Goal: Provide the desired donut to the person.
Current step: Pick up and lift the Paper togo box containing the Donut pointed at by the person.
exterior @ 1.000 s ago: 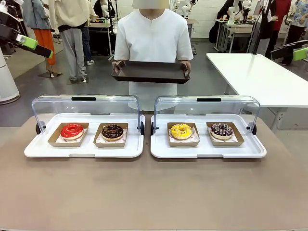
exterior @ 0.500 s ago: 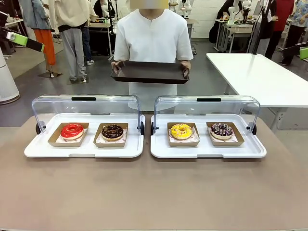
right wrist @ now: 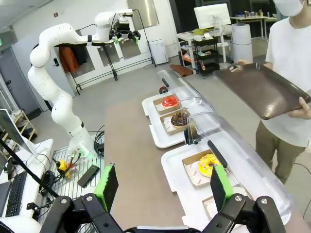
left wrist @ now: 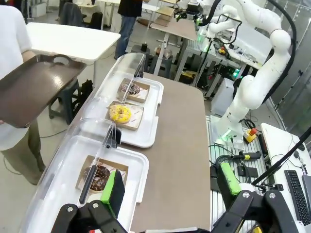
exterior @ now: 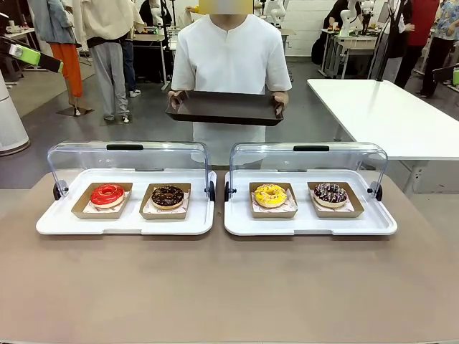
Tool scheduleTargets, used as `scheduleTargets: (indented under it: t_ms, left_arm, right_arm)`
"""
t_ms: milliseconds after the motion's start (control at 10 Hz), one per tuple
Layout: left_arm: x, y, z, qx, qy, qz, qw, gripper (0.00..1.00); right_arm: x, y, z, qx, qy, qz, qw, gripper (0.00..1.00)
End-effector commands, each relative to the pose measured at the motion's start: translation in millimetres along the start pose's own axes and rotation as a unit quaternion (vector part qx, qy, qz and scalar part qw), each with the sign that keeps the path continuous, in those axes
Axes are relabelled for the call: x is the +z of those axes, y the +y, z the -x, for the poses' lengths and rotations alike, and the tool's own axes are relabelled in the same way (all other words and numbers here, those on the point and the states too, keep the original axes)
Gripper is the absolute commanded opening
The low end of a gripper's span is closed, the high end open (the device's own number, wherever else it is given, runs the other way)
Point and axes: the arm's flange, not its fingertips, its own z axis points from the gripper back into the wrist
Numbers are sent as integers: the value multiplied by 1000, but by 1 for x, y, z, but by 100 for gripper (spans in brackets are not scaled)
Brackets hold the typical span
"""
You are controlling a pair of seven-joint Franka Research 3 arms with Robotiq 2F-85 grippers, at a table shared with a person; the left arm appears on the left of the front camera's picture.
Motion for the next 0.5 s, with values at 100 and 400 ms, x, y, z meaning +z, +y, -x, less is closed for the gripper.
scheduleTargets:
  t_ms: [100,400]
  left_arm:
    - [2,-9,8,27,17,-29,999,100]
    - [5,-8,9,39,31,-44,998,100]
  right_arm:
    - [-6,5,3,-41,22,39,998,100]
    - [1,9,11,-72,59,97,991,100]
